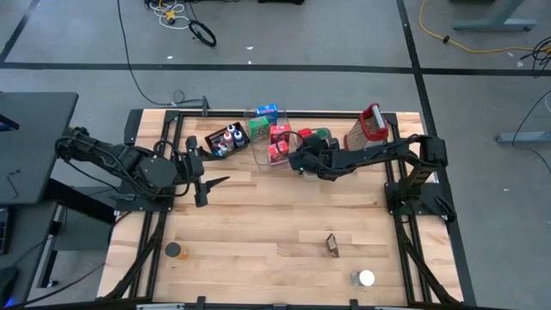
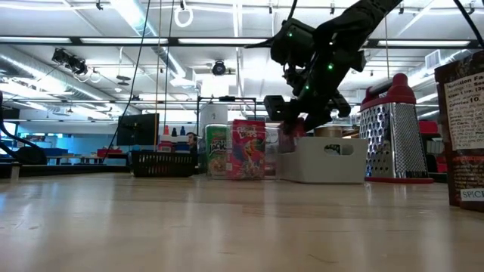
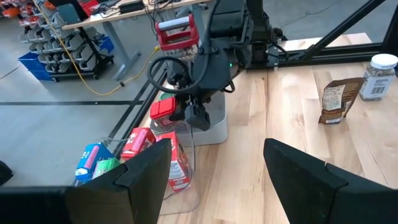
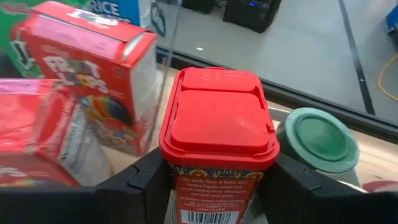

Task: Pick & Place Kitchen Items
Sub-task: Put the red spice can into the gray bin

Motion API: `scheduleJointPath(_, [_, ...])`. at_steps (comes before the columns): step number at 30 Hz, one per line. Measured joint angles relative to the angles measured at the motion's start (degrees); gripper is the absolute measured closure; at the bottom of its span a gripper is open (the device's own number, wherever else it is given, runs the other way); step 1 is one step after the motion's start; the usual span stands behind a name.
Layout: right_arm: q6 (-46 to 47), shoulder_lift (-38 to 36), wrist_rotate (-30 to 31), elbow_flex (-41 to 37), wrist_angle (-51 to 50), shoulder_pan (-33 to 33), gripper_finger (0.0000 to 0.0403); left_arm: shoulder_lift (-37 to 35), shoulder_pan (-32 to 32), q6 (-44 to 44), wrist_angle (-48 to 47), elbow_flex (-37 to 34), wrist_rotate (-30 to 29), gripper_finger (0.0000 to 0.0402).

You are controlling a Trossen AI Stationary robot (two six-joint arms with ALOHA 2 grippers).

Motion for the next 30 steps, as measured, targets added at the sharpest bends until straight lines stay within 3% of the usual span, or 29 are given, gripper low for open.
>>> scheduleJointPath(6, [1.88,0.0,0.29,0.0,-0.47,-0.74,0.0196,0.0,0.0,0.07,-0.06,0.0,0.0,0.0137])
scheduleJointPath(12, [-5.64,-0.13,-4.73,0.11,-0.21,-1.6,0.0192,0.0,0.0,0.07,-0.06,0.0,0.0,0.0137])
scheduleJointPath(30, [-5.81,-0.11,-4.34,0.11,0.12,-1.74,0.0142,0.0,0.0,0.07,-0.06,0.0,0.02,0.0137])
